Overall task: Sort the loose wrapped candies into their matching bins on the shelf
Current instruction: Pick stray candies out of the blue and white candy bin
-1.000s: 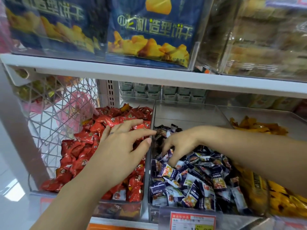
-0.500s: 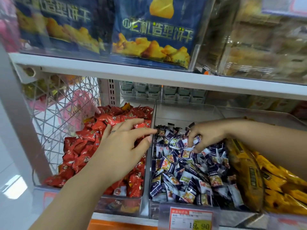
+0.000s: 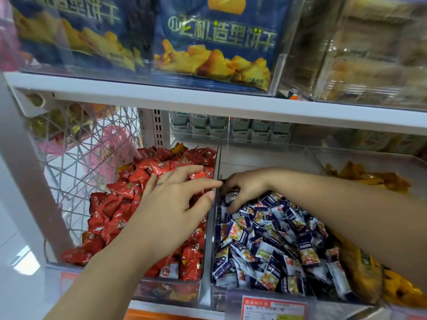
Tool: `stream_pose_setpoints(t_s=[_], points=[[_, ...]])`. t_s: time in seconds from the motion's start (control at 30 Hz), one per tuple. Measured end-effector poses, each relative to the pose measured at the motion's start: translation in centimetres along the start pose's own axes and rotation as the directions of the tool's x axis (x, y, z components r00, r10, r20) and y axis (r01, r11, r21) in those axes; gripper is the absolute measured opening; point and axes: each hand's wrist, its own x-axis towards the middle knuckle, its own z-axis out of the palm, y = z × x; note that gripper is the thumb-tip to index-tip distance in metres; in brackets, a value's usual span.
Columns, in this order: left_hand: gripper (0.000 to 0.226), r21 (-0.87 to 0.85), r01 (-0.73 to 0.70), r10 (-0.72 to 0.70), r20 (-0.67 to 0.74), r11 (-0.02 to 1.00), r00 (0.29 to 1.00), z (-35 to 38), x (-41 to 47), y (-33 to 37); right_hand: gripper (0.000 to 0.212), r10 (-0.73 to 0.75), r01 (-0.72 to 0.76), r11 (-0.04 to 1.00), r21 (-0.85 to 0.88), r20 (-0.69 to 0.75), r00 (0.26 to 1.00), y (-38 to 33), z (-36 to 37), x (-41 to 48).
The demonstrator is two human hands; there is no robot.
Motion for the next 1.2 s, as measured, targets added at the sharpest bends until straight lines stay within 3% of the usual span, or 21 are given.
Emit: stream_pose_setpoints(t_s=[0.27,0.43,0.6,0.7,0.8,0.9,1.03,1.1,1.2], points=[[0.047,0.006,-0.017,0.017,-0.013,1.000,1.000,0.2,0.1,-0.4,0.047,0.063,-0.046,0.993,-0.109,0.162,0.985,0.5,-0.1,-2.4],[0.043,0.008,0.001,-0.001,0.006,1.000,1.000,-0.1,-0.1,0.0,0.036,0.018,0.015,0.983,-0.184,0.173,0.985,1.6,0.5,-3.8],[0.041,0.013,0.000,0.000,0.011,1.000,1.000,-0.2,-0.1,0.1,0.040,0.085,-0.057,0.986,-0.157,0.182,0.980,3.0,0.0,-5.7],[0.030,0.014,0.005,-0.006,0.012,1.000,1.000,-0.3,-0.2,0.2,0.035,0.084,-0.074,0.995,-0.073,0.143,0.986,2.9,-0.3,-7.3],[0.032,0.010,0.010,-0.010,0.014,1.000,1.000,-0.4,-0.2,0.5,0.039,0.036,-0.036,0.999,0.024,-0.001,0.999,2.3,-0.7,-9.5],[0.033,0.004,0.004,-0.004,0.011,1.000,1.000,-0.4,-0.3,0.6,0.047,-0.124,0.129,0.992,0.016,-0.165,0.978,0.4,-0.6,-12.5],[0.033,0.015,0.006,-0.006,0.004,1.000,1.000,-0.4,-0.4,0.7,0.046,-0.322,0.326,0.944,-0.056,0.070,0.944,-2.1,3.1,-14.4],[0.033,0.016,0.009,-0.009,-0.001,1.000,1.000,-0.3,-0.4,0.8,0.054,-0.287,0.307,0.938,-0.159,0.135,0.948,-2.0,4.6,-13.5],[0.033,0.017,0.010,-0.010,-0.004,1.000,1.000,-0.2,-0.4,0.7,0.062,-0.205,0.236,0.910,-0.340,0.124,0.971,-1.0,4.1,-11.0]])
